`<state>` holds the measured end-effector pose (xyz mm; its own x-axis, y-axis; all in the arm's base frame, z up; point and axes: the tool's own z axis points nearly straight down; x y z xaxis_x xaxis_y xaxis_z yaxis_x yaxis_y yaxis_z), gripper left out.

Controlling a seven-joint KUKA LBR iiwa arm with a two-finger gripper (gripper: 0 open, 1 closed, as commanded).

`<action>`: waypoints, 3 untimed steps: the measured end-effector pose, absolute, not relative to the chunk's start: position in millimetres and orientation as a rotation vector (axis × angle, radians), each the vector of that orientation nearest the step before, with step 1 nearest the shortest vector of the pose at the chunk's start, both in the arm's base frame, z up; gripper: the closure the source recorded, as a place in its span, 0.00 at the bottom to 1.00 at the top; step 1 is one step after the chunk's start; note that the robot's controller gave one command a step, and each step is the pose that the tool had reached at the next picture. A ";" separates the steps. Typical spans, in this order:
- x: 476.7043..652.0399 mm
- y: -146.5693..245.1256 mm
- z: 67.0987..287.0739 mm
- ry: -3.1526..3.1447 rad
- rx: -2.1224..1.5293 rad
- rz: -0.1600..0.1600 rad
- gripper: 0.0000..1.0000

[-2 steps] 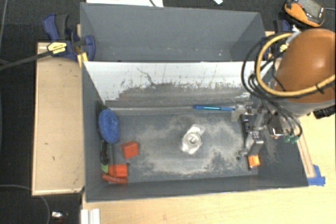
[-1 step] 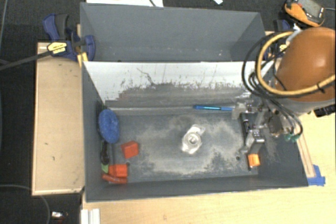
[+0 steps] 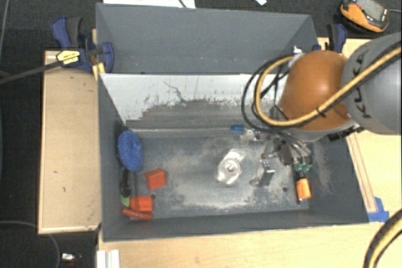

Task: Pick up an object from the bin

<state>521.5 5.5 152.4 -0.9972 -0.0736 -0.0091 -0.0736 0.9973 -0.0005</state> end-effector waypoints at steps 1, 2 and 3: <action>534.7 29.5 141.8 3.069 -0.619 -0.007 0.00; 552.4 54.4 130.7 3.060 -0.664 -0.001 0.00; 562.7 49.4 90.3 2.908 -1.152 -0.009 0.00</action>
Offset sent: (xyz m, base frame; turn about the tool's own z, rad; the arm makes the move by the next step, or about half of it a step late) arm 0.0297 0.0483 -0.0225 -0.3543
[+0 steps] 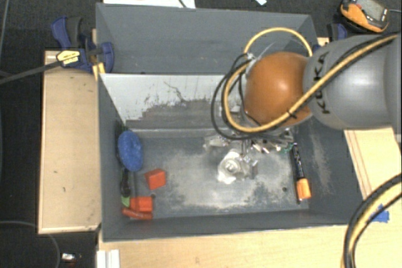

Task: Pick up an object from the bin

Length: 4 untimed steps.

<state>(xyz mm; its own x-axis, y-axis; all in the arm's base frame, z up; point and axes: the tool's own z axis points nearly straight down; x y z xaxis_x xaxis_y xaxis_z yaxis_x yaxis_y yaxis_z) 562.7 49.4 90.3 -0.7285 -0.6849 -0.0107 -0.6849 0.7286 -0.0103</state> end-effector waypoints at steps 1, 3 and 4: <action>560.3 40.5 74.4 2.969 -0.984 -0.002 1.00; 559.0 41.2 95.4 2.970 -0.981 0.002 1.00; 559.8 40.5 134.2 2.968 -0.980 -0.002 1.00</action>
Offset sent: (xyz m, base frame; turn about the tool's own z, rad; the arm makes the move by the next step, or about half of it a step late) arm 0.0000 0.0000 0.0000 0.0000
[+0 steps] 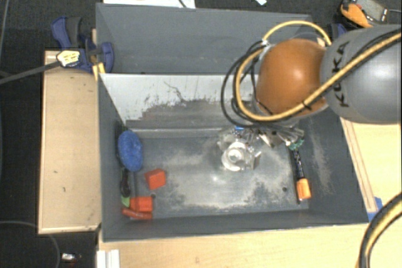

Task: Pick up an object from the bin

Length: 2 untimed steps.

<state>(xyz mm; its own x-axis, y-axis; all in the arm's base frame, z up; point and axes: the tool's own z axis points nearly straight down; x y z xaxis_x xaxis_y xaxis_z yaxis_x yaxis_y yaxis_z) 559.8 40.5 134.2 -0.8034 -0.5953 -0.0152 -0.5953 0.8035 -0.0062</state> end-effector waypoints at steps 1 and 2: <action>559.9 40.8 151.6 2.968 -0.976 -0.001 1.00; 561.2 41.0 164.8 2.963 -0.971 -0.003 1.00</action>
Offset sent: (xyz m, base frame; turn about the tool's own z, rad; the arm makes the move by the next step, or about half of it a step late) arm 0.0002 0.0003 0.0304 0.0017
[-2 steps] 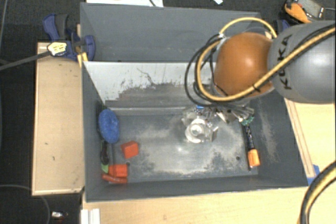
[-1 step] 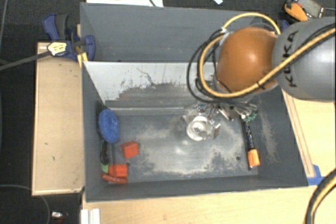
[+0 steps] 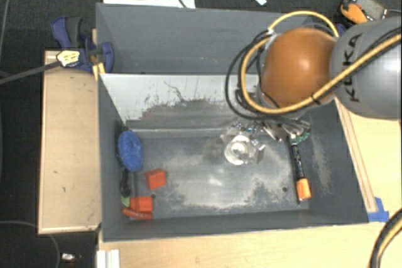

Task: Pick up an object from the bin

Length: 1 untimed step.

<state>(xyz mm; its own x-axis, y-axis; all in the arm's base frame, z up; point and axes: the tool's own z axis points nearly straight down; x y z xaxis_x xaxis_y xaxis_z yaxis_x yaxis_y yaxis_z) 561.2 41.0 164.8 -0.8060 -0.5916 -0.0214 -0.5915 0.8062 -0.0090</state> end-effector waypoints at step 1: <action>561.2 41.2 170.2 2.963 -0.968 -0.002 1.00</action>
Offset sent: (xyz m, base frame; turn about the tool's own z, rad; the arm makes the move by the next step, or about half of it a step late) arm 0.0000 0.0001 0.0288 0.0014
